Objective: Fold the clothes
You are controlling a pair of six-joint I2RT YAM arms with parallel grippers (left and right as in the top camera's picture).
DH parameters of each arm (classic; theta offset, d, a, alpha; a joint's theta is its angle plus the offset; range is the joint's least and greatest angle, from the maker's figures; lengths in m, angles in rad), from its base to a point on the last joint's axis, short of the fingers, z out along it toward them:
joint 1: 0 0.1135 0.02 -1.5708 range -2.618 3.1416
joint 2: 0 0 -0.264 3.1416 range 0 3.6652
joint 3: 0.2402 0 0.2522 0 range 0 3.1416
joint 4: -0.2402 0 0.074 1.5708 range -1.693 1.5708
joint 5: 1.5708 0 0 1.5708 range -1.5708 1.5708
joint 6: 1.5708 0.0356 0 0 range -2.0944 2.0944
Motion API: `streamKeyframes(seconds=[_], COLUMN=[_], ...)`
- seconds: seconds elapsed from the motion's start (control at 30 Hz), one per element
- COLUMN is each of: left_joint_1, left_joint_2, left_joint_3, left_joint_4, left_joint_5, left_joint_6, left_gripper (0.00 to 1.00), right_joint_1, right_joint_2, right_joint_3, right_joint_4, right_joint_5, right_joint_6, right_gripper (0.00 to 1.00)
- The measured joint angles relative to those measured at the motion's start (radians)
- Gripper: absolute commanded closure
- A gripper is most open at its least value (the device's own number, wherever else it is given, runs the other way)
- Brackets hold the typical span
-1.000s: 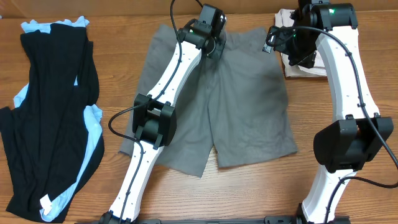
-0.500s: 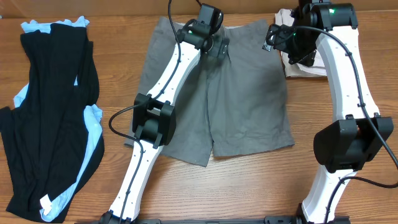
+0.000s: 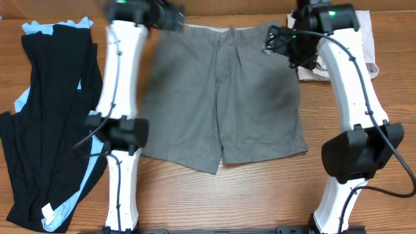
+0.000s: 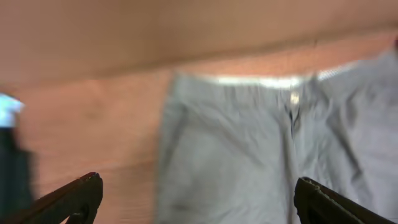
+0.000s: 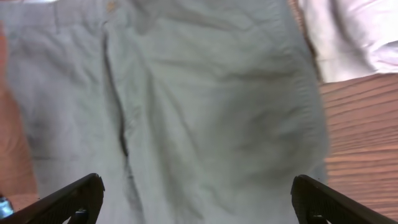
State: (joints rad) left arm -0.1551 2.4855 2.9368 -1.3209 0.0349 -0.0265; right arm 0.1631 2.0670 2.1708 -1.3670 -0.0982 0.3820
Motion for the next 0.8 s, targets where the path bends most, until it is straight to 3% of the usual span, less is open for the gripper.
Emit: streamKeyframes(seconds=[0.33, 0.8], left_joint_1=[0.019, 0.056], left_joint_2=[-0.077, -0.035], left_joint_3=[-0.034, -0.338], left_joint_4=[0.001, 0.256], left_joint_5=[0.019, 0.026], left_joint_6=[0.079, 0.132], left_gripper=[0.0, 0.0], right_joint_1=[0.141, 0.178], right_joint_2=[-0.259, -0.408], right_joint_3=[0.0, -0.006], right_joint_4=[-0.183, -0.328], right_joint_5=[0.127, 0.192], right_joint_6=[0.07, 0.092], right_gripper=[0.0, 0.0])
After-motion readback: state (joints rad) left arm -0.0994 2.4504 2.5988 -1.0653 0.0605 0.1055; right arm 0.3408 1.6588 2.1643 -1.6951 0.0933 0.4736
